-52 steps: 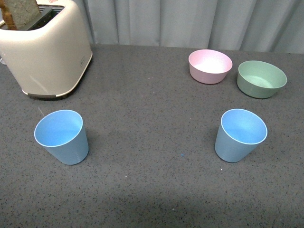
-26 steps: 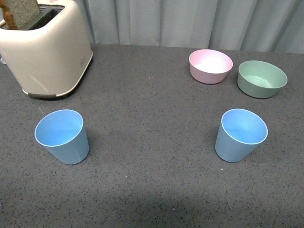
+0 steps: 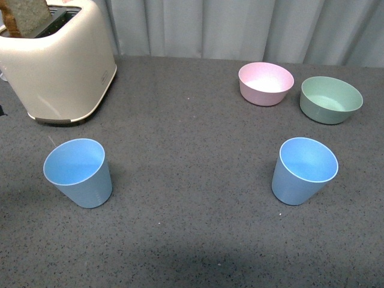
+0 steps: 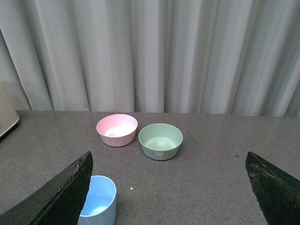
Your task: Stack blue cups with both arms
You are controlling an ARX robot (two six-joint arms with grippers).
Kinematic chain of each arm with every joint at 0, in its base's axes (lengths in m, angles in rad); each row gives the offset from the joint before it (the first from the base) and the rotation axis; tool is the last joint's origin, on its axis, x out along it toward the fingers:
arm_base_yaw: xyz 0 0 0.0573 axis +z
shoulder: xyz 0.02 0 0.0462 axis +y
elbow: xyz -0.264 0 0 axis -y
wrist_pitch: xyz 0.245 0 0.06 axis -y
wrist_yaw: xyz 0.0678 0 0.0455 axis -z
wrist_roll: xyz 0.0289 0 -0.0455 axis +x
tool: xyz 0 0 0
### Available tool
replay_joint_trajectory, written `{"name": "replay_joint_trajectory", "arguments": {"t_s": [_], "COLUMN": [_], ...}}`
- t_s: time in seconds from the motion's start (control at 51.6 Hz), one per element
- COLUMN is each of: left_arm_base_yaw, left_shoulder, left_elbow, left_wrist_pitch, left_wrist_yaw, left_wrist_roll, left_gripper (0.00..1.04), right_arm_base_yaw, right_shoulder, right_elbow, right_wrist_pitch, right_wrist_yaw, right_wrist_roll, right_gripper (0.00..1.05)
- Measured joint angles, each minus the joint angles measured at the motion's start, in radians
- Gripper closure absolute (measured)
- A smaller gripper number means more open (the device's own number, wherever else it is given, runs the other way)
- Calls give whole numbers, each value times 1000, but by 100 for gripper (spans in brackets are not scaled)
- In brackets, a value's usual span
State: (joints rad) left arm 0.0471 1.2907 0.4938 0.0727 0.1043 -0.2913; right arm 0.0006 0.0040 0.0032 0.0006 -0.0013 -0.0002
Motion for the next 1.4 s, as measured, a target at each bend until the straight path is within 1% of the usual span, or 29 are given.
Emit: {"name": "replay_joint_trajectory", "arguments": {"t_s": [0.097, 0.252, 0.349, 0.64, 0.853, 1.066, 1.163, 1.202, 1.241, 1.26, 1.319, 1.338, 1.357, 1.396], "left_arm_base_yaw": [-14, -31, -31, -58, -83, -88, -92, -93, -95, -95, -97, -98, -98, -99], "left_shoulder": [114, 260, 304, 389, 449, 508, 508, 508, 508, 508, 506, 503, 502, 497], "left_elbow": [72, 160, 185, 237, 267, 289, 296, 296, 296, 296, 296, 296, 296, 296], "left_wrist_pitch": [-11, -37, -58, -120, -153, -146, -144, -144, -145, -145, -150, -154, -155, -157], "left_wrist_yaw": [1, -23, -29, 7, -5, -18, 4, 5, 9, 11, 27, 24, 27, 27], "left_wrist_roll": [36, 79, 84, 88, 98, 68, 36, 32, 22, 20, 6, 5, 2, -3], "left_gripper": [7, 7, 7, 7, 8, 52, 72, 75, 82, 84, 95, 100, 101, 101], "right_arm_base_yaw": [0, 0, 0, 0, 0, 0, 0, 0, 0, 0, 0, 0, 0, 0], "right_shoulder": [0, 0, 0, 0, 0, 0, 0, 0, 0, 0, 0, 0, 0, 0], "right_elbow": [0, 0, 0, 0, 0, 0, 0, 0, 0, 0, 0, 0, 0, 0], "right_wrist_pitch": [0, 0, 0, 0, 0, 0, 0, 0, 0, 0, 0, 0, 0, 0], "right_wrist_yaw": [0, 0, 0, 0, 0, 0, 0, 0, 0, 0, 0, 0, 0, 0], "right_wrist_roll": [0, 0, 0, 0, 0, 0, 0, 0, 0, 0, 0, 0, 0, 0], "right_gripper": [10, 10, 10, 10, 10, 10, 10, 10, 10, 10, 10, 10, 10, 10]}}
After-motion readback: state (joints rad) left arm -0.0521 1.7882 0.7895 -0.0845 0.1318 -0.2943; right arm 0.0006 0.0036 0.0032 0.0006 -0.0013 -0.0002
